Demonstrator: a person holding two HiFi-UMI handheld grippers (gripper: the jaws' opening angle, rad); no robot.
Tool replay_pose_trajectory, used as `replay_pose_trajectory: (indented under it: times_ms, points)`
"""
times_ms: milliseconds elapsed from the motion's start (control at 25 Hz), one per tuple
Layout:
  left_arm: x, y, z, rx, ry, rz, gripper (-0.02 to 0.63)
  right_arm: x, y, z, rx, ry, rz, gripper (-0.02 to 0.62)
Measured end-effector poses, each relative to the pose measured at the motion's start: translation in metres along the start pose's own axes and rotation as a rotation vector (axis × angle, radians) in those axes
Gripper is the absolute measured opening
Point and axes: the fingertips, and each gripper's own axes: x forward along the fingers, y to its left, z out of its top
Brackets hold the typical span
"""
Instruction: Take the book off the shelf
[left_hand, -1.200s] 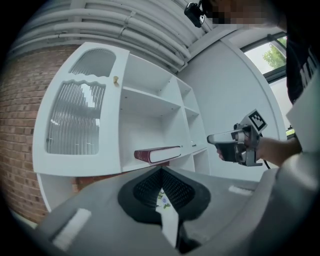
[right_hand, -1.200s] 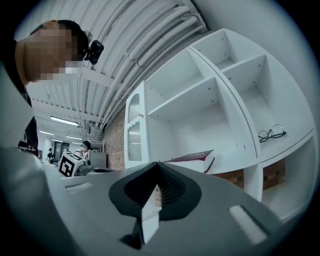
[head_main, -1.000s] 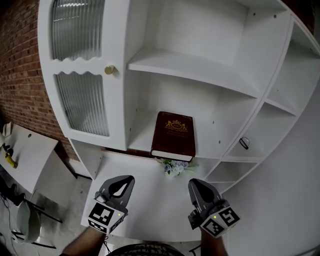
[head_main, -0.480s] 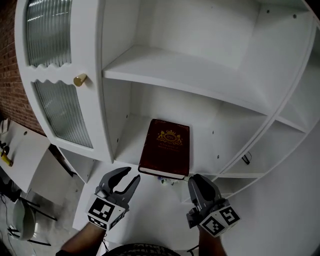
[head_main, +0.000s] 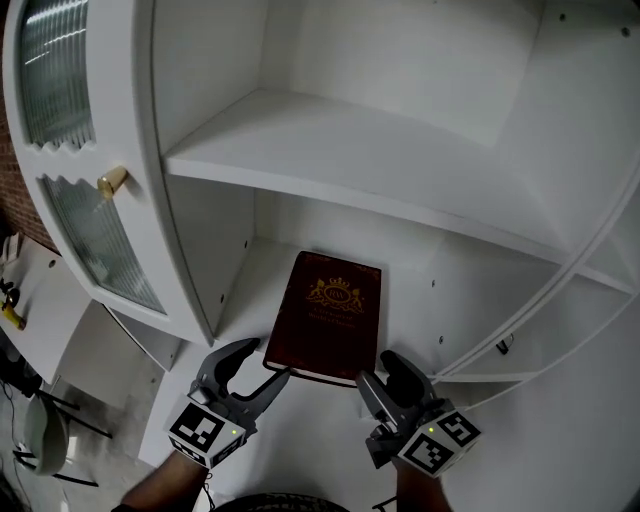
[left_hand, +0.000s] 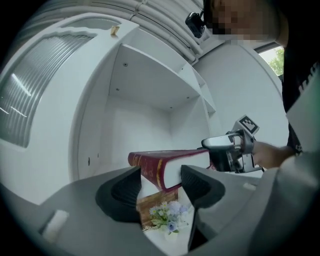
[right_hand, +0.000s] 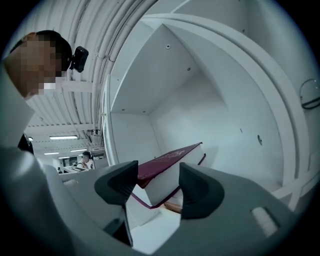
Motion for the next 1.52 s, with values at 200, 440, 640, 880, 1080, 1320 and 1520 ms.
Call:
replay_pose_trajectory:
  times_ms: [200,440,640,880,1080,1320,1520]
  points:
    - [0.010,-0.009,-0.006,0.019,0.054,-0.065,0.262,0.009,0.001,-0.003,0.070,0.037,0.051,0.301]
    - [0.017,-0.013,-0.004,0.024,0.067,-0.060,0.259,0.015,0.007,-0.006,0.038,0.073,0.058,0.302]
    - [0.001,-0.023,-0.004,0.005,0.055,-0.042,0.233,0.001,0.015,-0.012,0.064,0.053,0.069,0.306]
    - [-0.024,-0.040,-0.009,0.034,0.065,-0.036,0.221,-0.017,0.032,-0.019,0.093,0.032,0.063,0.296]
    - [-0.043,-0.054,-0.029,0.081,0.117,-0.019,0.206,-0.032,0.037,-0.038,0.048,0.057,0.004,0.214]
    - [-0.079,-0.060,-0.029,0.102,0.110,0.012,0.206,-0.042,0.071,-0.057,-0.043,0.063,-0.014,0.210]
    - [-0.111,-0.063,-0.020,0.121,0.089,0.015,0.206,-0.052,0.105,-0.059,-0.072,0.030,-0.010,0.210]
